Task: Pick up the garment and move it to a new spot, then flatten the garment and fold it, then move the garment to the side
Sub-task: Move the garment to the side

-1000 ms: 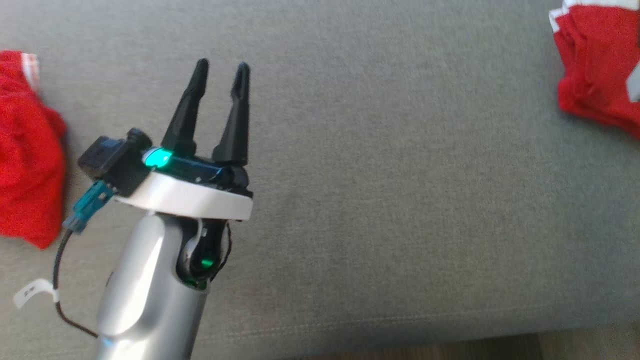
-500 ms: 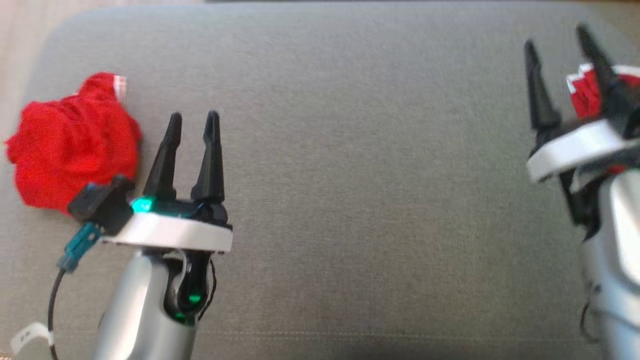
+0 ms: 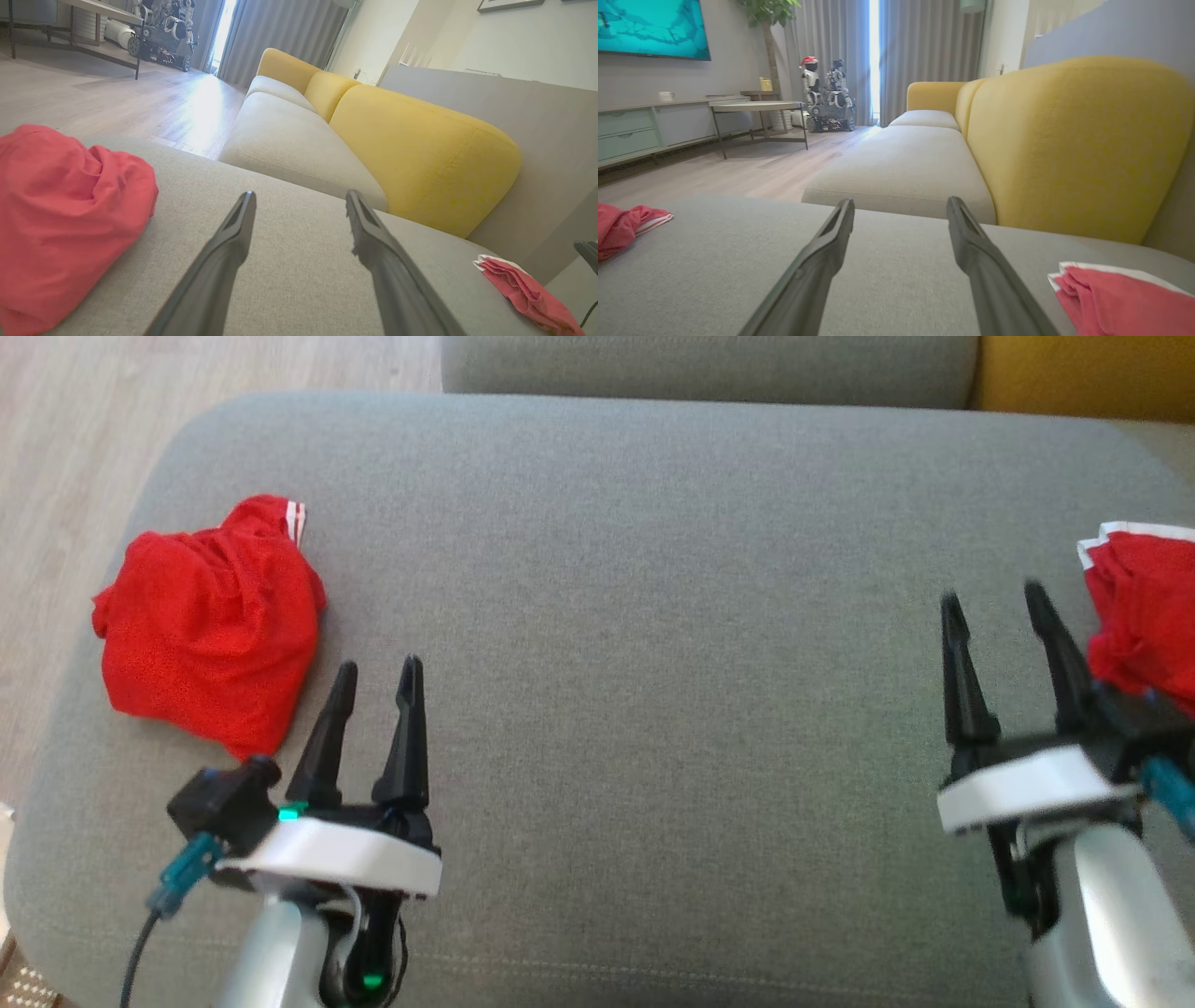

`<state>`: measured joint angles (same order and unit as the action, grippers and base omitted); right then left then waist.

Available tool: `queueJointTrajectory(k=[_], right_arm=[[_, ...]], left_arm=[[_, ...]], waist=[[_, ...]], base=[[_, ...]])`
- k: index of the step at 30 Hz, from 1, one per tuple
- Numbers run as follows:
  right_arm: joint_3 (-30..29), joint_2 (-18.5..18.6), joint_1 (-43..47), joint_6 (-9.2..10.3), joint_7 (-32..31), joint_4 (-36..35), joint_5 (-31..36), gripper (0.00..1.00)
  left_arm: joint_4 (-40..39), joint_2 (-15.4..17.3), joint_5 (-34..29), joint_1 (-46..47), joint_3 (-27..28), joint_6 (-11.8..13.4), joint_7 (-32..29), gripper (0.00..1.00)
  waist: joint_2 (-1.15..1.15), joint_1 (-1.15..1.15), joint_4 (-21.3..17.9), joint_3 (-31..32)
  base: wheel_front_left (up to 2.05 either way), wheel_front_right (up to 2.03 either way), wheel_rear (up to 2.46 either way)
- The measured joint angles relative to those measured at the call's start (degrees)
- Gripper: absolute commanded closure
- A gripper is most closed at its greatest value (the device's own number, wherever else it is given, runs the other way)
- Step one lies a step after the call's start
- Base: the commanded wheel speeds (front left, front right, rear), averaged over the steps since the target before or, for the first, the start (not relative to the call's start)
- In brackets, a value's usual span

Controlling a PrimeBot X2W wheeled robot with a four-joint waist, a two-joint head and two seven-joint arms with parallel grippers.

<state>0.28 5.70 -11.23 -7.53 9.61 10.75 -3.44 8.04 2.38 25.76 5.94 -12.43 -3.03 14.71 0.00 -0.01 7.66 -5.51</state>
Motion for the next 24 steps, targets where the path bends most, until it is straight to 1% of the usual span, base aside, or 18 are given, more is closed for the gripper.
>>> queueJointTrajectory(k=[3, 10, 24], right_arm=[[-1.2, -1.0, 2.9, 0.00, 1.4, 0.3, 0.0, 0.00], [-1.1, -2.3, 6.2, 0.00, 3.0, 0.5, 0.0, 0.00], [-0.5, -2.9, 6.3, 0.00, 3.6, 0.6, 0.5, 0.00]], left_arm=[[0.1, 0.0, -0.4, -1.3, -0.1, 0.1, 0.0, 0.00], [-0.6, 0.0, -1.0, -3.3, -0.1, 0.3, 0.0, 0.00], [-0.9, 0.1, -1.0, -3.3, 0.0, 0.5, 0.0, 0.00]], waist=[[0.00, 0.00, 0.0, 1.0], [0.00, 0.00, -1.0, 2.5], [0.00, 0.00, -1.9, 2.2]], base=[[0.00, 0.00, 0.00], [0.00, 0.00, 0.00], [0.00, 0.00, 0.00]])
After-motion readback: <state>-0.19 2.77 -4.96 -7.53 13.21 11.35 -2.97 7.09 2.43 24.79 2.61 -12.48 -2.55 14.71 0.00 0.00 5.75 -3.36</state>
